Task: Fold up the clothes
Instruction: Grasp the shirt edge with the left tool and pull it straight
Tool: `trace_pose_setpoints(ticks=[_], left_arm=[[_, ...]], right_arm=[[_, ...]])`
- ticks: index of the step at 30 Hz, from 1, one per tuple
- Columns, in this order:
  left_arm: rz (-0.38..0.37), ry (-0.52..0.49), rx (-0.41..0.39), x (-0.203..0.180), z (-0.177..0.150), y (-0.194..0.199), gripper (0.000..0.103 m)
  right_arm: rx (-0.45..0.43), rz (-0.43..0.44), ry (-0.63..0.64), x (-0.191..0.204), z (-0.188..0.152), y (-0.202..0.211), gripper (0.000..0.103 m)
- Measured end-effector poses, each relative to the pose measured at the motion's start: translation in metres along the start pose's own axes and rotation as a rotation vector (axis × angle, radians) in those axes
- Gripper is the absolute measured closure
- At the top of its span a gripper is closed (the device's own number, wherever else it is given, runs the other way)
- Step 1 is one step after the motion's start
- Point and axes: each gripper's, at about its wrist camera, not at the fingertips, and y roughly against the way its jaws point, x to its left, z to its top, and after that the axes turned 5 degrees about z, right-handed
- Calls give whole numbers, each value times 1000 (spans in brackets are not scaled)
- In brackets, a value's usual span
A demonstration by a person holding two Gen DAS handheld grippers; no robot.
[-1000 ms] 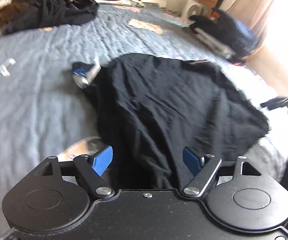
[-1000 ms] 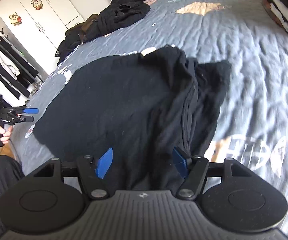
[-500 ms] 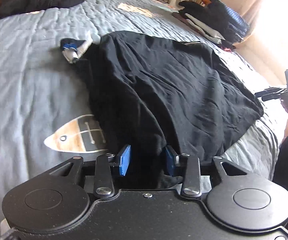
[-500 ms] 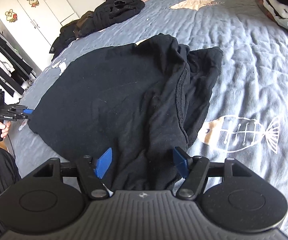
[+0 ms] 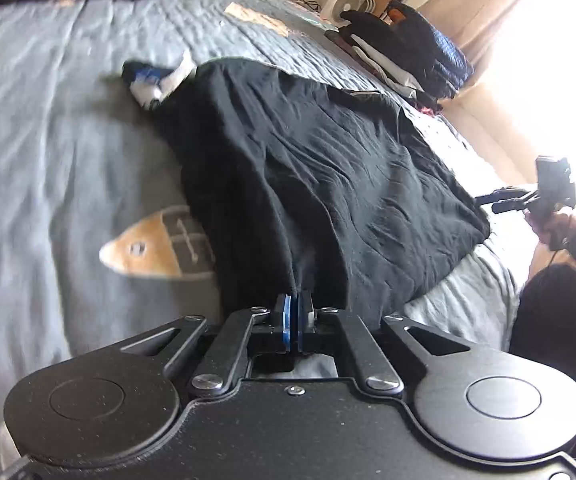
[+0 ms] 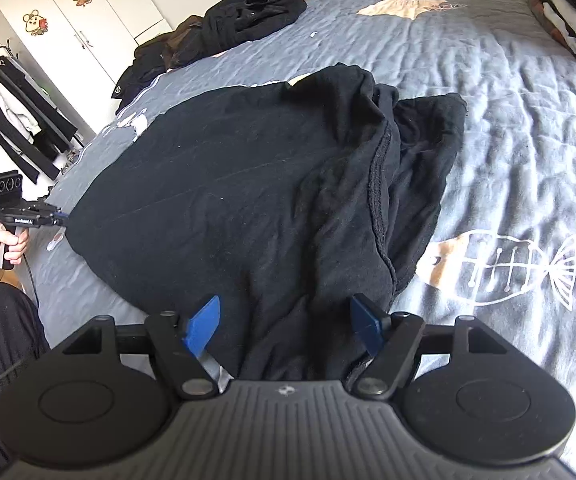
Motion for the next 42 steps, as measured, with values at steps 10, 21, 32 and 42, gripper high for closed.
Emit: trace_pose_setpoints(ticks=[10,21,32,42], left_arm=[[105,-69,9,-26,16,-24,85],[-25,-89,-4,-35,9,-16,98],[-30,-58,27,-28,1,-17,97],[-3,-56,35,-28,-5,-21,94]], right_arm=[[-2,1,14,7,2,-6,31],[6,-10,11,6,0,-18,29],[2,-1,-17,-7,-2,-10,50],[31,-53,37,-6,-1,3,37]])
